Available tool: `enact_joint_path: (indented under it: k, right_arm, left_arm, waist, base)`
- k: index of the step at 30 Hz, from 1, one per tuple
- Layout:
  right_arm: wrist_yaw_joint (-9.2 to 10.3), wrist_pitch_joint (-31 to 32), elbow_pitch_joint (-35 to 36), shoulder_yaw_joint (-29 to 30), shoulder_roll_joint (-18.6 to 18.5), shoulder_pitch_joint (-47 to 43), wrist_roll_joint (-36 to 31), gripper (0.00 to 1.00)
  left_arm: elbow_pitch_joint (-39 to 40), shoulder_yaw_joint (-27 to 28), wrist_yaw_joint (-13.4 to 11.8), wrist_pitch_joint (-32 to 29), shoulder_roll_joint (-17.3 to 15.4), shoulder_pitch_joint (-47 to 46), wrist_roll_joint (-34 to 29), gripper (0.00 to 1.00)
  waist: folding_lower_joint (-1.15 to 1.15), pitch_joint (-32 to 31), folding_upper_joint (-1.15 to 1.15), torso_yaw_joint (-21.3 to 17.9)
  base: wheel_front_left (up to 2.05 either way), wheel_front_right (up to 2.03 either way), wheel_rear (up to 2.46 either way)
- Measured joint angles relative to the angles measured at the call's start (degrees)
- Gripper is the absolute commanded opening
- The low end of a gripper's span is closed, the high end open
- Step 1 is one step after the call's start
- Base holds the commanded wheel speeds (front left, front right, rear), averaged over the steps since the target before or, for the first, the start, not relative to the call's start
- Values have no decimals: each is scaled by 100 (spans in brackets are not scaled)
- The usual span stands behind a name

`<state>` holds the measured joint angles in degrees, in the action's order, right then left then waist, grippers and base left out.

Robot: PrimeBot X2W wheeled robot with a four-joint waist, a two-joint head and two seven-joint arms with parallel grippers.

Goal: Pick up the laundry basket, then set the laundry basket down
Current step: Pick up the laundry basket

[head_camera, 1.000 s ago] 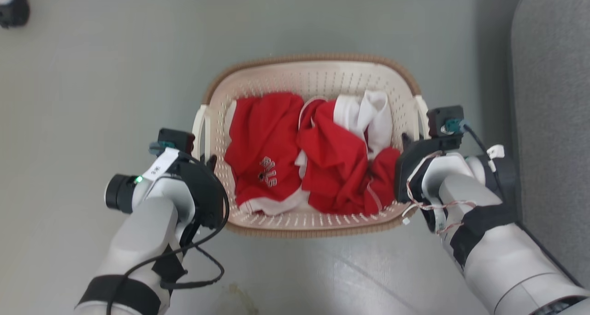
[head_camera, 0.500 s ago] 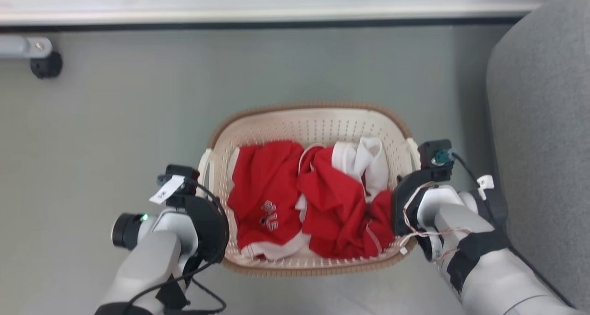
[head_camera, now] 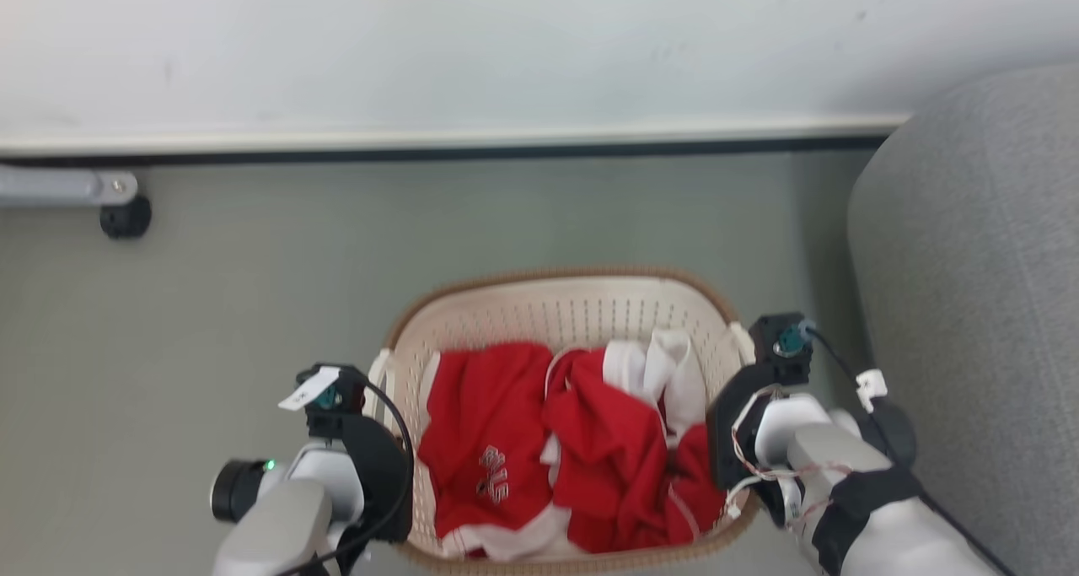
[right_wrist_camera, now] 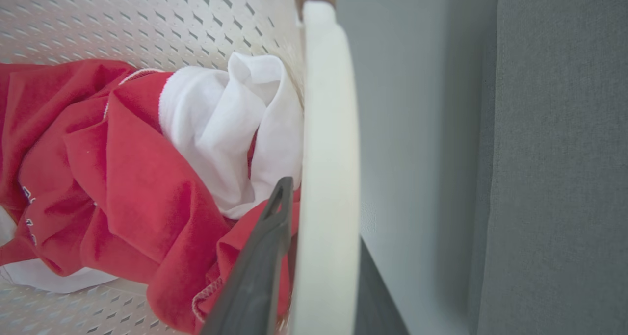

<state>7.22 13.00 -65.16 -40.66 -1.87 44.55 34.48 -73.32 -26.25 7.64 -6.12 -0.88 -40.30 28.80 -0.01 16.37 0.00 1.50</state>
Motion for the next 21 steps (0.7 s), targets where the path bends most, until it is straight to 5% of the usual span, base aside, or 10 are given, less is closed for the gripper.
enact_joint_path:
  k: [21]
  right_arm:
    - [0, 802, -49, -485, 29, -574, 599, 0]
  left_arm:
    - [-35, -100, 43, -806, 3, 676, 334, 0]
  waist:
    - [0, -1234, 0, -169]
  base:
    - [0, 0, 0]
